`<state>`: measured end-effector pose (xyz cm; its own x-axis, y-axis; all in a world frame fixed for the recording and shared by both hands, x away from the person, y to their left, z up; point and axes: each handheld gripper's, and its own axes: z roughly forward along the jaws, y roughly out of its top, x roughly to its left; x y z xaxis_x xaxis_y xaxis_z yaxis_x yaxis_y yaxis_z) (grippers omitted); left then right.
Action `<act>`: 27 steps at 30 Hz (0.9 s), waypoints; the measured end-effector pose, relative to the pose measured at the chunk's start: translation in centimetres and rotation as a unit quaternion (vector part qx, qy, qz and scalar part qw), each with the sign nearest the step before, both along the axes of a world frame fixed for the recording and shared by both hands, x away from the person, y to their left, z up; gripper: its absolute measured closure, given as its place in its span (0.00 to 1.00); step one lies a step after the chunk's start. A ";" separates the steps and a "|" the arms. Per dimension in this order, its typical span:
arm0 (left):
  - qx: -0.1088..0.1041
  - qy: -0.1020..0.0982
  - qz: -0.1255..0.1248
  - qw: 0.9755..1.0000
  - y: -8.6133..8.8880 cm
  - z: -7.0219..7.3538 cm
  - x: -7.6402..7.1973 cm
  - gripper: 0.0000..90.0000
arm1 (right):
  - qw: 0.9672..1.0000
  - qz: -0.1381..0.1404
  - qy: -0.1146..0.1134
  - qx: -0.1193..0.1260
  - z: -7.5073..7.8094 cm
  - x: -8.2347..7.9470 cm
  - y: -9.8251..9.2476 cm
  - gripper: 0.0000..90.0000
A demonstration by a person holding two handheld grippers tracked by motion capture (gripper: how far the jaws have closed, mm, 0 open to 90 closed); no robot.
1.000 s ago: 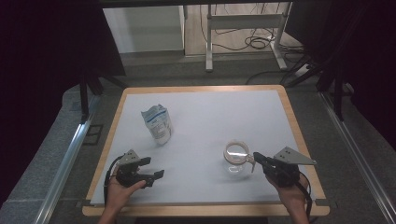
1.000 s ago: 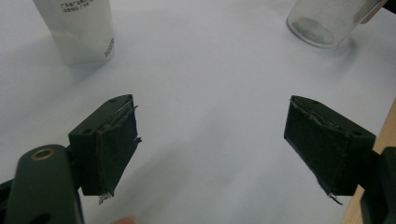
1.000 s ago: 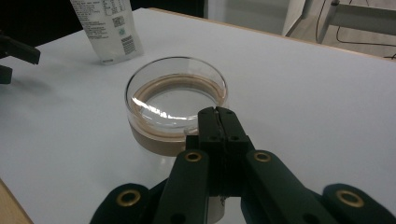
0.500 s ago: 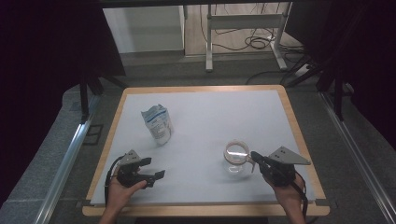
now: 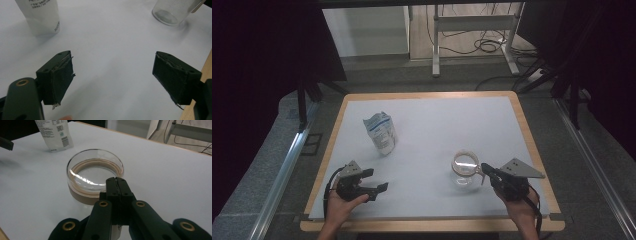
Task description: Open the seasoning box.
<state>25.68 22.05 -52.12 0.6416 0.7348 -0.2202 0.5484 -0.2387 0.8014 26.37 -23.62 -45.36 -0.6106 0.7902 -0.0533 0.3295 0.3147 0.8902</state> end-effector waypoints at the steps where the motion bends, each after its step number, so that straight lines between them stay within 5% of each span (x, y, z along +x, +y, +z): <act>1: 0.000 0.000 0.000 1.000 0.0 0.0 0.0 0.19 | 1.000 0.000 0.000 0.000 0.0 0.0 0.0 1.00; 7: -0.001 -0.001 -0.001 1.000 -0.1 0.0 0.0 0.19 | 1.000 -0.013 0.000 -0.021 -0.3 0.0 0.0 1.00; 8: 0.000 0.001 -0.001 1.000 -0.1 -0.1 0.0 0.19 | 1.000 -0.005 0.003 0.012 -0.4 -0.1 -0.4 1.00; 10: 0.000 0.001 -0.002 1.000 -0.2 -0.1 0.1 0.19 | 1.000 -0.004 0.002 0.016 -0.2 -0.1 -0.5 1.00; 11: 0.001 0.002 -0.003 1.000 -0.2 -0.2 0.1 0.19 | 1.000 -0.009 -0.012 0.007 0.1 -0.3 -0.3 1.00; 17: 0.002 0.002 -0.005 1.000 -0.4 -0.2 0.0 0.19 | 1.000 -0.005 -0.009 -0.014 -0.1 0.2 0.6 1.00; 27: 0.003 -0.002 -0.001 1.000 -0.4 -0.1 -0.1 0.20 | 1.000 -0.013 -0.009 -0.006 -0.1 0.0 0.2 1.00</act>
